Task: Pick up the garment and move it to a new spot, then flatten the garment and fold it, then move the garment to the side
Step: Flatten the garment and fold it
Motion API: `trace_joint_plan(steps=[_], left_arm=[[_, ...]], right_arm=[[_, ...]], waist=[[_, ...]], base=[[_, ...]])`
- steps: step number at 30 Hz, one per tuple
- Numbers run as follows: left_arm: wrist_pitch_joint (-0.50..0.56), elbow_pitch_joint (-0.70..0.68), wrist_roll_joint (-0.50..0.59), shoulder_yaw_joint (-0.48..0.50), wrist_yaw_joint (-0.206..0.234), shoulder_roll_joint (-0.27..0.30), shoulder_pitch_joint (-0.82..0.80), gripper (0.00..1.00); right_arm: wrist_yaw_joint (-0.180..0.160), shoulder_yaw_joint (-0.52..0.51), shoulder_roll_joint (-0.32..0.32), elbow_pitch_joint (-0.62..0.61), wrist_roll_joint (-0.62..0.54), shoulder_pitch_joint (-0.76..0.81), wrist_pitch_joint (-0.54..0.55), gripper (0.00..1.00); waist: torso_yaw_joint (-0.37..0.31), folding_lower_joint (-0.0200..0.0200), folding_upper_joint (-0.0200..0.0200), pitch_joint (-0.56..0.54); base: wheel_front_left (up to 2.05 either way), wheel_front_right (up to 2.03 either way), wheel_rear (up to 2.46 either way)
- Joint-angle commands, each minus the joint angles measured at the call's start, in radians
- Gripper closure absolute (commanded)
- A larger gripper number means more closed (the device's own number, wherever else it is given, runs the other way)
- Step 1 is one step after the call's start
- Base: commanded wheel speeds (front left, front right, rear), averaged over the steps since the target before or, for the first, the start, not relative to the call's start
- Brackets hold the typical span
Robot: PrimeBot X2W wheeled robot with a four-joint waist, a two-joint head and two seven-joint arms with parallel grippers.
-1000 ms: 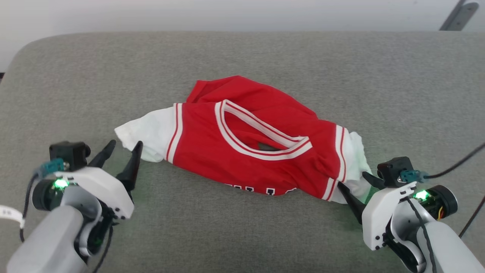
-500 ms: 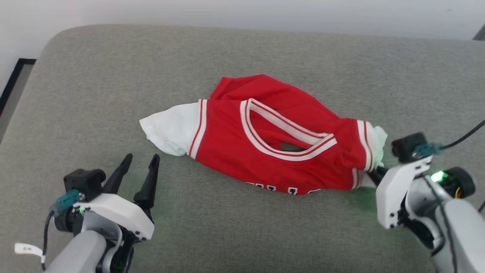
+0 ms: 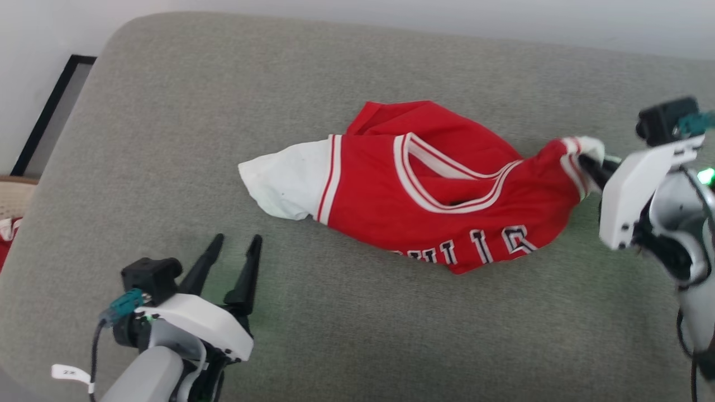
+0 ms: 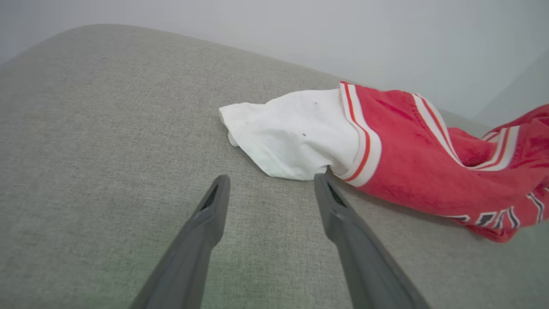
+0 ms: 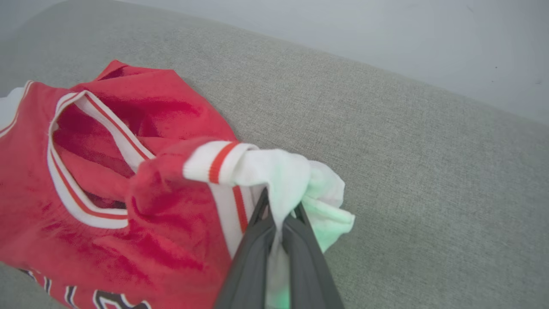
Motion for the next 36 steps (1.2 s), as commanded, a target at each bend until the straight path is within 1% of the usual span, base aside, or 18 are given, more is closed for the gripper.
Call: trace_joint_plan(steps=[1, 4, 5, 6, 7, 13, 14, 15, 16, 17, 18, 19, 23, 26, 31, 36], left_arm=[[-0.006, 0.003, 0.007, 0.0, -0.009, -0.009, -0.011, 0.0], [-0.007, 0.018, 0.02, -0.001, -0.023, -0.026, -0.02, 0.0], [-0.007, 0.024, 0.028, -0.001, -0.031, -0.037, -0.025, 0.0], [-0.007, 0.028, 0.031, -0.001, -0.036, -0.042, -0.026, 0.0], [-0.007, 0.028, 0.031, -0.001, -0.036, -0.042, -0.026, 0.0], [-0.008, 0.055, 0.061, 0.01, -0.067, -0.075, -0.044, 0.0], [-0.008, 0.059, 0.065, 0.013, -0.071, -0.082, -0.045, 0.0], [-0.008, 0.063, 0.067, 0.015, -0.077, -0.088, -0.044, 0.0], [-0.008, 0.068, 0.069, 0.017, -0.079, -0.092, -0.043, 0.0], [-0.008, 0.072, 0.071, 0.021, -0.084, -0.094, -0.044, 0.0], [-0.008, 0.077, 0.075, 0.024, -0.087, -0.095, -0.044, 0.0], [-0.008, 0.081, 0.078, 0.029, -0.089, -0.096, -0.044, 0.0], [-0.008, 0.094, 0.09, 0.047, -0.102, -0.098, -0.047, 0.0], [-0.008, 0.101, 0.096, 0.062, -0.108, -0.091, -0.055, 0.0], [-0.008, 0.11, 0.108, 0.086, -0.114, -0.073, -0.063, 0.0], [-0.008, 0.118, 0.119, 0.099, -0.118, -0.048, -0.071, 0.0]], right_arm=[[0.0, 0.001, -0.001, 0.027, 0.003, -0.033, 0.001, 1.0], [0.0, 0.011, -0.006, 0.112, 0.004, -0.098, 0.001, 1.0], [0.0, 0.016, -0.011, 0.174, -0.001, -0.147, -0.007, 1.0], [0.0, 0.02, -0.014, 0.208, -0.007, -0.17, -0.013, 1.0], [0.0, 0.02, -0.014, 0.208, -0.007, -0.17, -0.013, 1.0], [0.0, 0.023, -0.006, 0.44, -0.059, -0.296, -0.065, 1.0], [0.0, 0.021, -0.001, 0.481, -0.068, -0.313, -0.074, 0.88], [0.0, 0.025, 0.004, 0.518, -0.074, -0.326, -0.077, 0.87], [0.0, 0.027, 0.01, 0.555, -0.078, -0.336, -0.076, 0.81], [0.0, 0.035, 0.015, 0.582, -0.083, -0.349, -0.078, 0.58], [0.0, 0.04, 0.017, 0.606, -0.086, -0.363, -0.085, 0.16], [0.0, 0.042, 0.02, 0.63, -0.089, -0.375, -0.088, 0.0], [0.0, 0.052, 0.03, 0.682, -0.071, -0.405, -0.106, 0.0], [0.0, 0.077, 0.027, 0.677, -0.048, -0.412, -0.12, 0.0], [0.0, 0.123, -0.005, 0.587, 0.005, -0.375, -0.186, 0.0], [0.0, 0.148, -0.044, 0.449, 0.049, -0.304, -0.278, 0.0]], waist=[[0.013, 0.0, 0.0, 0.007], [0.029, 0.0, 0.0, 0.014], [0.04, 0.0, 0.0, 0.021], [0.047, 0.0, 0.0, 0.024], [0.047, 0.0, 0.0, 0.024], [0.082, 0.0, 0.0, 0.04], [0.086, 0.0, 0.0, 0.041], [0.089, 0.0, 0.0, 0.041], [0.092, 0.0, 0.0, 0.041], [0.093, 0.0, 0.0, 0.04], [0.094, 0.0, 0.0, 0.04], [0.094, 0.0, 0.0, 0.038], [0.084, 0.0, 0.0, 0.033], [0.067, 0.0, 0.0, 0.029], [0.034, 0.0, 0.0, 0.021], [-0.002, 0.0, 0.0, 0.015]], base=[[0.0, 0.0, 0.0], [0.0, 0.0, 0.0], [0.0, 0.0, 0.0], [0.0, 0.0, 0.0], [0.0, 0.0, 0.0], [0.0, 0.0, 0.0], [0.0, 0.0, 0.0], [0.0, 0.0, 0.0], [0.0, 0.0, 0.0], [0.0, 0.0, 0.0], [0.0, 0.0, 0.0], [0.0, 0.0, 0.0], [0.0, 0.0, 0.0], [0.0, 0.0, 0.0], [0.0, 0.0, 0.0], [0.0, 0.0, 0.0]])
